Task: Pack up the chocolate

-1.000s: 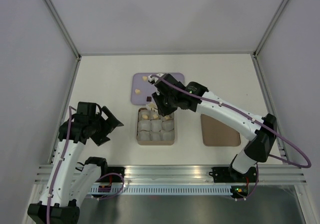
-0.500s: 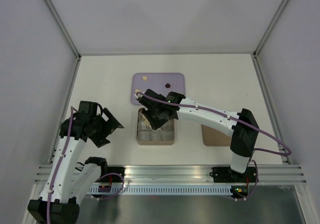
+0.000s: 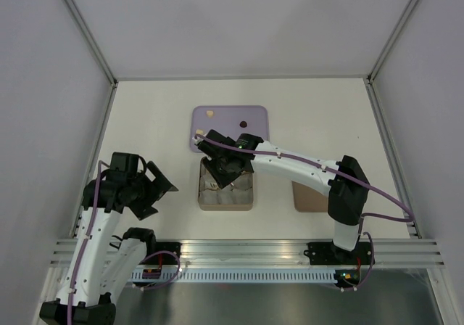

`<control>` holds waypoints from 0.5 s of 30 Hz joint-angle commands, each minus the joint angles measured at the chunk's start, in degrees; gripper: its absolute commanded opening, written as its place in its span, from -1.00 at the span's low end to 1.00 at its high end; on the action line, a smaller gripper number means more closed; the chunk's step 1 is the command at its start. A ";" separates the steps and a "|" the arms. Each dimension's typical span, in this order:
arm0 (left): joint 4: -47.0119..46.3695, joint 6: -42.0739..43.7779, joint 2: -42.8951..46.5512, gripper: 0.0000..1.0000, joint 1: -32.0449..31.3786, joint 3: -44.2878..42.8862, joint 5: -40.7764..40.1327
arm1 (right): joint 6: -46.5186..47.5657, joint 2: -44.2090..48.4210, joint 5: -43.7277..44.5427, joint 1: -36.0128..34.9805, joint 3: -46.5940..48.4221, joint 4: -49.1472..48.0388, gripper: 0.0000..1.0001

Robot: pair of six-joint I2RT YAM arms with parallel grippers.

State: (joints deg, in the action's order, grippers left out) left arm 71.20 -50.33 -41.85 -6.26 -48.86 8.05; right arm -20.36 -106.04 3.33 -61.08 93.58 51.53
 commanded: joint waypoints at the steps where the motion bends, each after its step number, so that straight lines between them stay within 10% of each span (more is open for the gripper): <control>1: 3.24 -2.06 1.06 0.99 -0.33 -2.12 1.97 | -0.03 -0.75 0.89 -0.18 2.13 -1.16 -0.23; 15: 4.12 -2.23 1.24 0.99 -0.33 -3.08 1.70 | 0.58 2.24 5.81 -0.09 11.97 -0.90 -0.32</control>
State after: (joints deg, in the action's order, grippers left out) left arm 73.60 -50.37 -40.93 -6.26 -49.82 7.66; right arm -20.18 -106.67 6.42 -61.08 101.89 51.29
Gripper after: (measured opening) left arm 0.993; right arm 0.349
